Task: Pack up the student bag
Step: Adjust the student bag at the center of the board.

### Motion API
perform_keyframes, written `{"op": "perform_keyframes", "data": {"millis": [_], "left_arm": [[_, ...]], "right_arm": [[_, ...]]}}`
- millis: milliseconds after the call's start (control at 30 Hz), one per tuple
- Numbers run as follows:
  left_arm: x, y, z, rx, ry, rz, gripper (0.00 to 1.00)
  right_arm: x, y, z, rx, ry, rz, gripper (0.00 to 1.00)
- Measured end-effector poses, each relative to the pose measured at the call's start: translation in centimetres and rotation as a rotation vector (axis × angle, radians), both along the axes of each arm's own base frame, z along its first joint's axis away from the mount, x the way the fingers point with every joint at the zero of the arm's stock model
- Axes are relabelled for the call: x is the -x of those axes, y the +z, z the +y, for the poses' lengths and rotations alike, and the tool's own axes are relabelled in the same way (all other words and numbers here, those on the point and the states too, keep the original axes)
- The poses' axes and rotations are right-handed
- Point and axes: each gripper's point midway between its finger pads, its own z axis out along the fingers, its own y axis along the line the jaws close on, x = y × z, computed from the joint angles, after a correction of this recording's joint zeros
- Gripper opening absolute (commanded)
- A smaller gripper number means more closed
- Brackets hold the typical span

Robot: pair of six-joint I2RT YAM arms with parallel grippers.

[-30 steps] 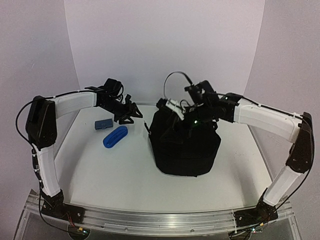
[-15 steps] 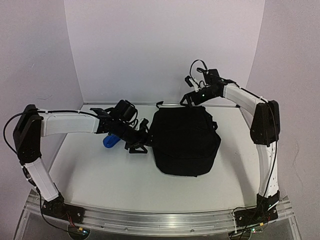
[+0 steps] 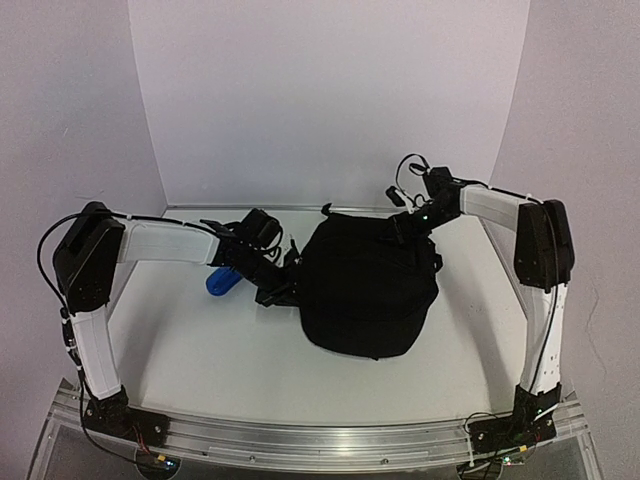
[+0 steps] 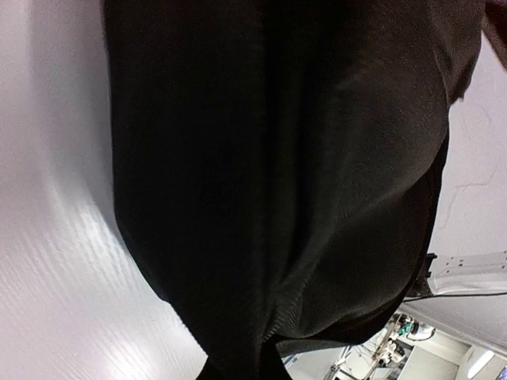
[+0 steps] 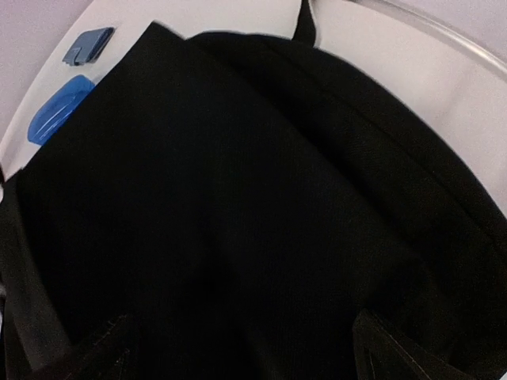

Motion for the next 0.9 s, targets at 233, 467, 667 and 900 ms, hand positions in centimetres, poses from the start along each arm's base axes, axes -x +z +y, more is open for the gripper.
{"op": "perform_keyframes", "data": {"millis": [233,467,667,900], "left_arm": [[-7.3,0.2,3.6,-0.012,0.106,-0.017,0.09],[-16.2,3.7,4.5,-0.044,0.138,-0.196,0.46],[-13.0,7.2,6.4,-0.053,0.130,-0.231,0.60],[-2.5,6.2,7.9,-0.059,0.108,-0.121,0.65]], "right_arm": [[8.6,0.0,-2.7,-0.019,0.014,0.160,0.90],[16.7,1.3,-2.1,-0.039,0.076,0.300,0.95],[11.4,7.5,-2.0,-0.053,0.041,0.127,0.97],[2.0,9.4,-2.8,-0.008,-0.046,-0.043,0.96]]}}
